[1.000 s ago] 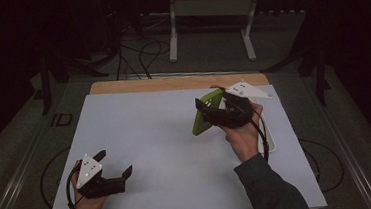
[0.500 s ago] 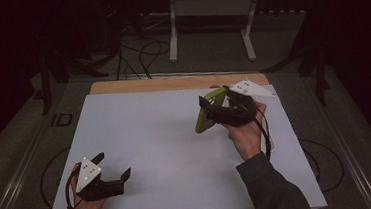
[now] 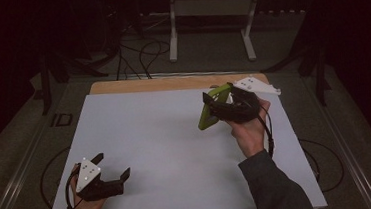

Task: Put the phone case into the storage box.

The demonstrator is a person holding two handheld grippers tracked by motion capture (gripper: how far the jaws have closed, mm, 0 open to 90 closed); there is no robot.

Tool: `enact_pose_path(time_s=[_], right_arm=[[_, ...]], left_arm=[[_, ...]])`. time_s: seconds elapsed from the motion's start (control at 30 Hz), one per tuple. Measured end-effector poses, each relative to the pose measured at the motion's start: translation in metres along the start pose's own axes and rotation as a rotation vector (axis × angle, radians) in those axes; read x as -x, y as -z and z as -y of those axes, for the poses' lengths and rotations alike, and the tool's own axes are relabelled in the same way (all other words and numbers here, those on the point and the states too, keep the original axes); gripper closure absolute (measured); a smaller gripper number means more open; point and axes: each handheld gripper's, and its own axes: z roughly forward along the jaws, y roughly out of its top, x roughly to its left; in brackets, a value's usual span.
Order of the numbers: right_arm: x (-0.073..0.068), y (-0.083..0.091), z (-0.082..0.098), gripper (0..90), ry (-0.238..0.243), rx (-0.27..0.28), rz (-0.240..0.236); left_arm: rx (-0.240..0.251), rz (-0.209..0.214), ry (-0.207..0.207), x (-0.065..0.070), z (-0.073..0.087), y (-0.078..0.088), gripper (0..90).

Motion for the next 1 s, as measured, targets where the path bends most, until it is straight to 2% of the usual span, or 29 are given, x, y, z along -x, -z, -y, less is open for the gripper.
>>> enact_pose_path(time_s=[1.0], right_arm=[[0.021,-0.012,-0.01,15.7,0.01,-0.034,0.111]], left_arm=[[0.004,-0.011,0.012,-0.001,0.0,0.001,0.0]])
